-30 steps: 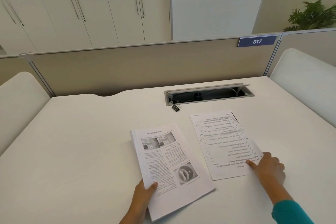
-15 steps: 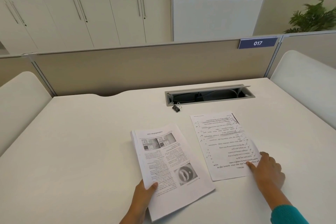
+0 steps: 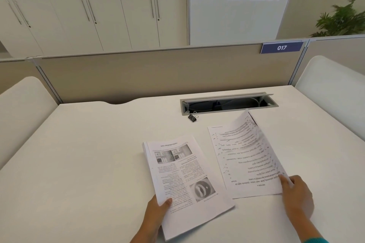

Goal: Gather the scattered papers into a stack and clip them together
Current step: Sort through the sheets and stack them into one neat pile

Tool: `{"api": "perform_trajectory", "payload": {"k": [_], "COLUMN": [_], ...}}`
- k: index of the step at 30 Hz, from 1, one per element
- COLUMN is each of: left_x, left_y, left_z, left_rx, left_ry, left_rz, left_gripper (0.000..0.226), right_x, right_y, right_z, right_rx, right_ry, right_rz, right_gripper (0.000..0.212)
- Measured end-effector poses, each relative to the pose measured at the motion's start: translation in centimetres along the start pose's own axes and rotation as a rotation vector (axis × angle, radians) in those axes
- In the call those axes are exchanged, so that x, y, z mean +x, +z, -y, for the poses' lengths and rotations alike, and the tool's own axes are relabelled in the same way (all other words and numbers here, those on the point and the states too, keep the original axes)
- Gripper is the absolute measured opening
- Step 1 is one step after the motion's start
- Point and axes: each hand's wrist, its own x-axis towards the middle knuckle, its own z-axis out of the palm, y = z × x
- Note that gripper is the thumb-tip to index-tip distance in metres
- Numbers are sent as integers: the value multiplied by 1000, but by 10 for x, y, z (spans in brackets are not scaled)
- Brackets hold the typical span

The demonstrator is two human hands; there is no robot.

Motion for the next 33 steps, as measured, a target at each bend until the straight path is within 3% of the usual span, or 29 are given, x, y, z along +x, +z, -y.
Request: {"api": "perform_trajectory", "payload": {"k": [10, 18, 21, 26, 29, 33], "left_x": [0, 0, 2, 2, 3, 2], "left_y": [-1, -1, 0, 0, -1, 0], "left_z": [-1, 0, 1, 2, 3, 1], "left_rx": [5, 15, 21, 33, 32, 34], "left_ry": [4, 9, 3, 5, 5, 3], "left_rz": [18, 20, 5, -2, -7, 7], "left_gripper": [25, 27, 29, 32, 32, 35], "right_x": [1, 0, 2, 1, -13, -46], "right_y": [-4, -28, -36, -37, -22, 10], "right_z": [11, 34, 51, 76, 83, 81], "right_rx": [-5, 141, 482, 1079, 1127, 911], "right_ry": [75, -207, -122, 253, 335, 351], "right_rz": [-9, -231, -166, 38, 245, 462], "right_gripper": [53, 42, 43, 36, 33, 37]}}
